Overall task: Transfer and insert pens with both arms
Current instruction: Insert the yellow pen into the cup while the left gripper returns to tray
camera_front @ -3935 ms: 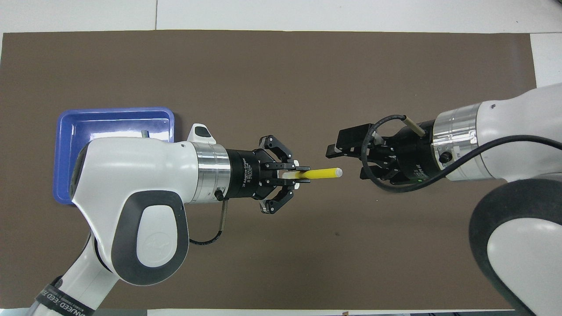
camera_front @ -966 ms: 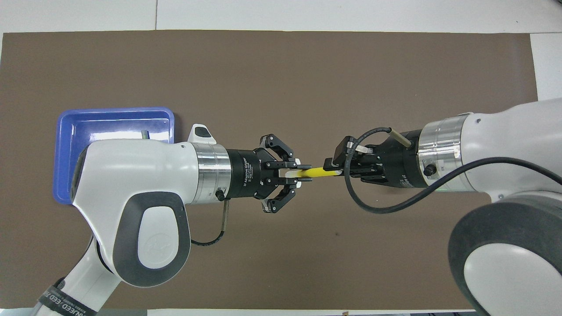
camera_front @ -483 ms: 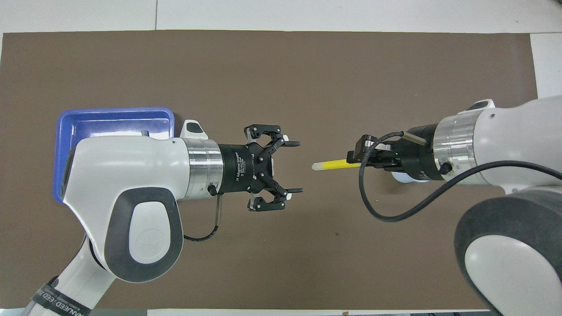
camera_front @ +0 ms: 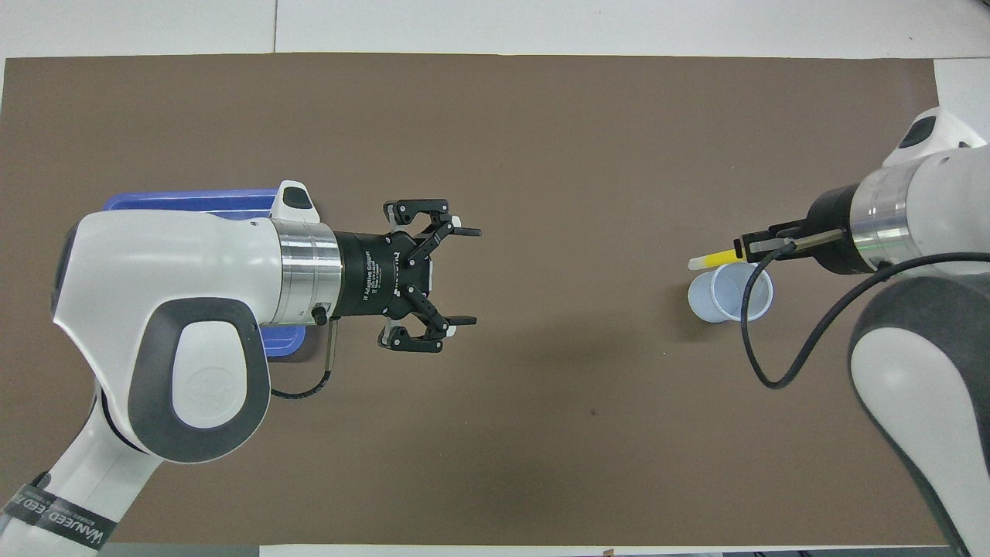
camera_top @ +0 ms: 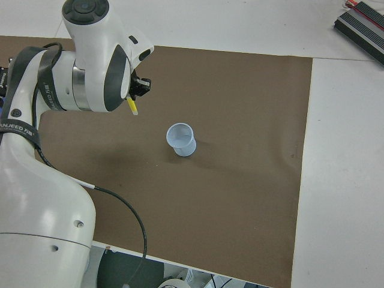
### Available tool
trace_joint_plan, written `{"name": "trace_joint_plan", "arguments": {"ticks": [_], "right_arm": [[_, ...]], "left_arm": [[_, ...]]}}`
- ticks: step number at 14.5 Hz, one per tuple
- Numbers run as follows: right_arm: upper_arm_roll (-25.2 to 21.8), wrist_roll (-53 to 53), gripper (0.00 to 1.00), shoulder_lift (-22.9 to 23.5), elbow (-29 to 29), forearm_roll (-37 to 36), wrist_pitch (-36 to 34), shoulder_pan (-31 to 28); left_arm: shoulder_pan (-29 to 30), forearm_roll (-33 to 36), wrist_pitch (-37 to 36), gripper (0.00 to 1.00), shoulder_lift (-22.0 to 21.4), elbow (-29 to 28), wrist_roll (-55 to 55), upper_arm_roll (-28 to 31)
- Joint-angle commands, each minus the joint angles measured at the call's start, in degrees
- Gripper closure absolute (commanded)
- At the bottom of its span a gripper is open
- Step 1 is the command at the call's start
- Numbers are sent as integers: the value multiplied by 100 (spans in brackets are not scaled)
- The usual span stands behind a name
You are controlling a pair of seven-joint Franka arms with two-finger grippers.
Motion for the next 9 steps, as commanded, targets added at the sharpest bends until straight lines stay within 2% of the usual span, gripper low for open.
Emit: {"name": "trace_joint_plan", "arguments": {"ticks": [1, 5, 7, 9], "right_arm": [[40, -471, 100, 297, 180, -477, -213, -169], [40, -593, 100, 402, -155, -592, -240, -406], [40, -734, 100, 385, -357, -715, -144, -468], [49, -708, 100, 403, -558, -715, 57, -459]], "left_arm": [[392, 648, -729, 0, -218, -182, 639, -3], [928, 1492, -1776, 0, -288, -137, 2561, 6], [1078, 2299, -2050, 0, -297, -120, 3640, 6], [1201, 2776, -2130, 0, -297, -155, 4740, 23]]}}
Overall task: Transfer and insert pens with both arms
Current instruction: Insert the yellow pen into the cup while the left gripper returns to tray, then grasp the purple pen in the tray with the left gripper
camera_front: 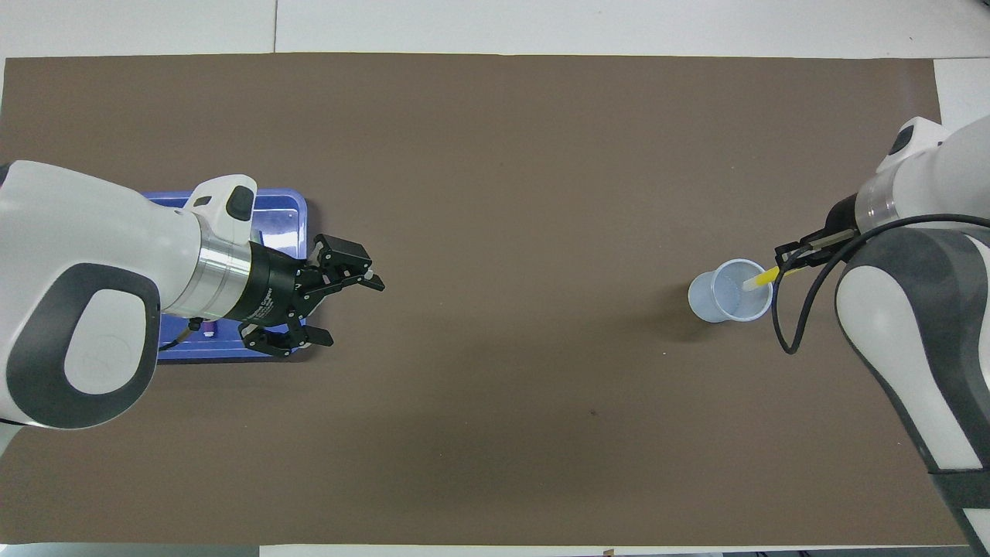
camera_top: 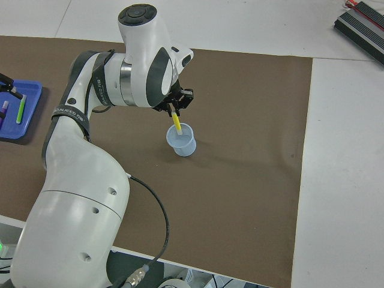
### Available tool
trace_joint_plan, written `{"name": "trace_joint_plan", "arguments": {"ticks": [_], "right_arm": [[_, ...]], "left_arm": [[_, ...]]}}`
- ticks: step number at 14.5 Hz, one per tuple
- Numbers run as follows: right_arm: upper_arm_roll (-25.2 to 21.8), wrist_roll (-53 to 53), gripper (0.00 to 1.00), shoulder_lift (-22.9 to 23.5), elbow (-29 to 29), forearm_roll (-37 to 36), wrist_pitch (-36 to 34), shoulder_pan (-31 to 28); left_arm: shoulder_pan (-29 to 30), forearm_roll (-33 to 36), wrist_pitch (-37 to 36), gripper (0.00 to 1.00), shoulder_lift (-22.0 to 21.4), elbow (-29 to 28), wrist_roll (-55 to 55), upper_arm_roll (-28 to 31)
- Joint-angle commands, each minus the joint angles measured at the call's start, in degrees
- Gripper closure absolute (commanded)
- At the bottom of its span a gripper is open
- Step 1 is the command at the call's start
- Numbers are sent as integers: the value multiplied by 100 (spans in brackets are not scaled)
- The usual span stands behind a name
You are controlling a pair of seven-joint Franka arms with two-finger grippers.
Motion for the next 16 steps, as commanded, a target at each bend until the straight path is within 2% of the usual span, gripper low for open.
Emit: {"name": "trace_joint_plan", "arguments": {"ticks": [1, 3, 5, 8, 11, 14, 16], "right_arm": [[69, -109, 100, -120, -468, -113, 398, -70], [60, -109, 100, -130, -750, -131, 654, -61], [69, -117, 100, -104, -874, -445, 803, -61], [69, -82, 100, -138, -1076, -482, 1006, -35], [78, -38, 100, -147, -1261, -482, 1234, -8], [78, -38, 100, -165, -1384, -482, 1357, 0], [78, -30, 100, -200, -1576, -482, 1576, 44]], "left_arm": [[354, 768, -129, 0, -148, -144, 1479, -22], [444, 1305, -86, 0, -113, -152, 2473, -13], [505, 1885, -42, 0, -60, -196, 3029, -22], [856, 2107, 37, 0, 133, -197, 3970, -13], [901, 2406, 353, 0, 300, -231, 4192, -22], [963, 2424, 932, 0, 318, -564, 4209, -13], [1068, 2433, 1293, 0, 475, -680, 4375, -13]]}}
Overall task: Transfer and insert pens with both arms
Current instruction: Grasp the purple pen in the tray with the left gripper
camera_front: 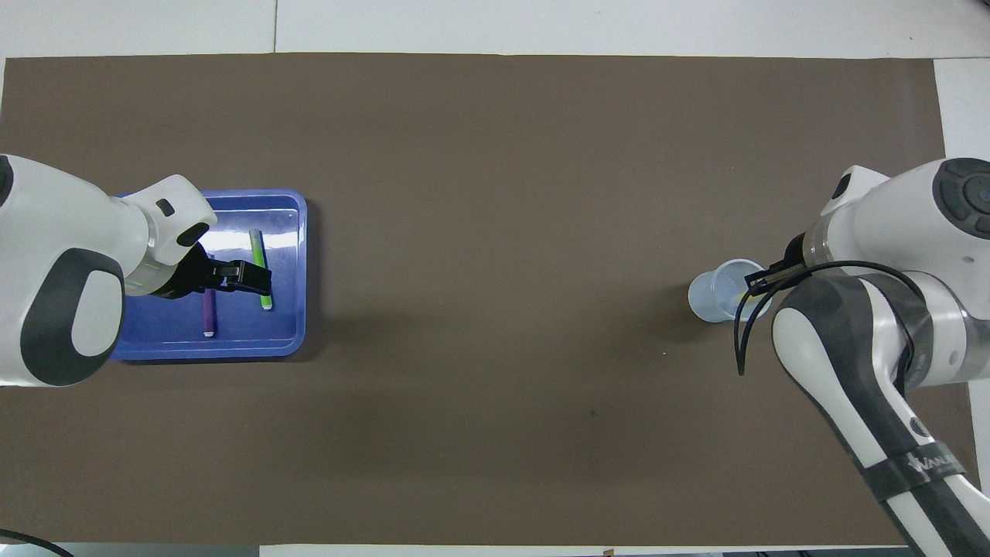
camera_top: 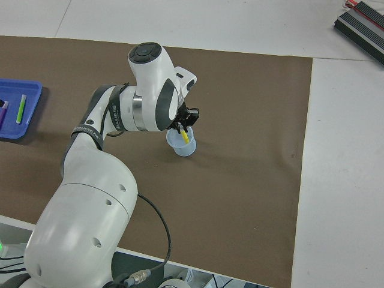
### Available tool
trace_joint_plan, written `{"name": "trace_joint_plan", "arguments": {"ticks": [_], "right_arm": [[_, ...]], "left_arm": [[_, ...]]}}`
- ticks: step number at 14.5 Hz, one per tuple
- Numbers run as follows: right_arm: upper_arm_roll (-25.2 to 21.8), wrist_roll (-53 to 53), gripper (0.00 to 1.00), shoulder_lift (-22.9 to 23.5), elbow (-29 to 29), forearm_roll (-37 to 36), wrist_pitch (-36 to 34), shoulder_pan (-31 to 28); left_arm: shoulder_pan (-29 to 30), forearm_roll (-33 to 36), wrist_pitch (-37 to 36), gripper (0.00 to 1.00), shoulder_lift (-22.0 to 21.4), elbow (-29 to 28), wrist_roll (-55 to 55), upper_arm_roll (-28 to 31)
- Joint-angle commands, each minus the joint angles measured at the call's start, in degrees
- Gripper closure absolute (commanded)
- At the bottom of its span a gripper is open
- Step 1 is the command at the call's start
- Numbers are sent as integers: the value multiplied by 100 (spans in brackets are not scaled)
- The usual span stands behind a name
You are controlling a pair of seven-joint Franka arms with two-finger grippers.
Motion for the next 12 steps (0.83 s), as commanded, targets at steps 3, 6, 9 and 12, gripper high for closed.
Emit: {"name": "trace_joint_plan", "arguments": {"ticks": [3, 6, 9, 12], "right_arm": [[18, -25, 100, -260, -519, -111, 437, 20], [18, 2, 100, -287, -572, -111, 490, 20], [18, 2, 100, -331, -712, -111, 587, 20], [18, 2, 100, -348, -766, -111, 648, 3]], "left_arm": [[371, 472, 903, 0, 346, -236, 374, -35], [564, 472, 1343, 0, 636, -236, 374, -26], [748, 472, 1782, 0, 969, -245, 479, -35], [837, 481, 1880, 0, 1163, -236, 585, -26]]}}
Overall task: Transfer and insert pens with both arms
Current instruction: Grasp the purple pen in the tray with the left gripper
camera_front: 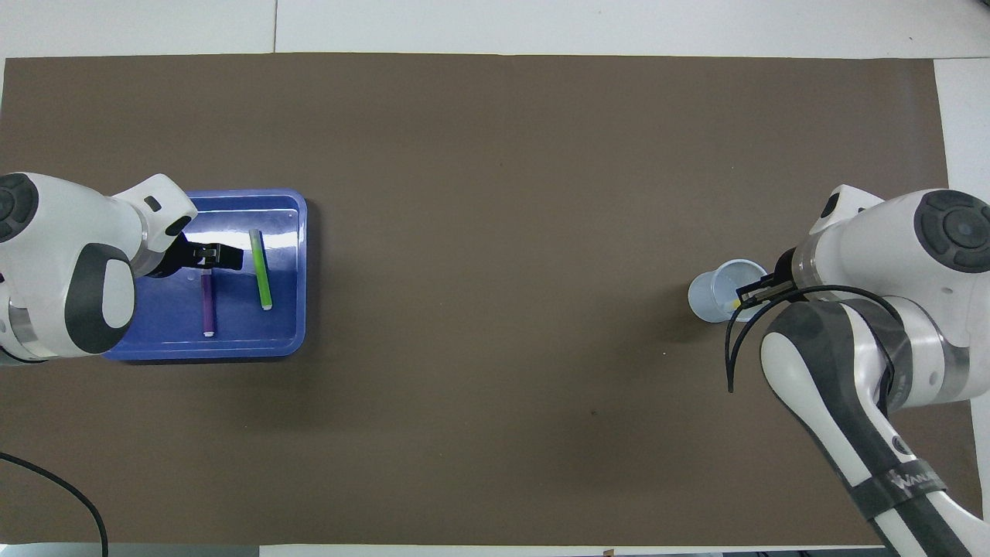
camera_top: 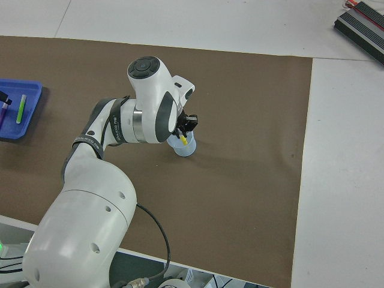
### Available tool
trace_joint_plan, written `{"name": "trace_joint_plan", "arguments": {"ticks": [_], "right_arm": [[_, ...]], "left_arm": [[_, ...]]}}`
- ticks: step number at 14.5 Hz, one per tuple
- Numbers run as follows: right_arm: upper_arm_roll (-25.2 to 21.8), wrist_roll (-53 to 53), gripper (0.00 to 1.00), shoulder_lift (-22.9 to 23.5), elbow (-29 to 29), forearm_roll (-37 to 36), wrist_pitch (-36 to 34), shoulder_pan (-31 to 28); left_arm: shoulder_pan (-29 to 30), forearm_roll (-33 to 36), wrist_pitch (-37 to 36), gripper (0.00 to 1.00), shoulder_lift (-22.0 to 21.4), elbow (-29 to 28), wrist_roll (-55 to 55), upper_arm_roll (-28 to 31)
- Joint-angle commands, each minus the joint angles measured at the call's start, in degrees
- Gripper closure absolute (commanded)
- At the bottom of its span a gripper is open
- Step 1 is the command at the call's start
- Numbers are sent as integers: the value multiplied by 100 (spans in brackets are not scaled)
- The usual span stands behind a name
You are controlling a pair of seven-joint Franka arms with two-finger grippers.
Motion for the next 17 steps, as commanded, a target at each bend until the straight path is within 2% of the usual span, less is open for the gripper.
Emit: {"name": "trace_joint_plan", "arguments": {"ticks": [1, 6, 8, 11, 13, 17], "right_arm": [[9, 2, 100, -150, -246, -111, 169, -19], [9, 2, 98, -158, -273, -111, 178, -27], [9, 2, 69, -158, -273, -111, 178, -19], [9, 2, 57, -150, -255, -102, 178, -19], [18, 2, 57, -123, -159, -102, 126, -10], [53, -33, 57, 87, 621, -23, -611, -10]], "left_arm": [[122, 116, 166, 0, 144, -28, 80, -31], [254, 116, 105, 11, 189, -106, 36, -40], [272, 116, 79, 14, 162, -203, -33, -40], [289, 116, 26, 20, 180, -238, -682, -48], [307, 108, -9, 28, 189, -247, -728, -48], [316, 64, -36, 74, 189, -239, -728, -48]]}}
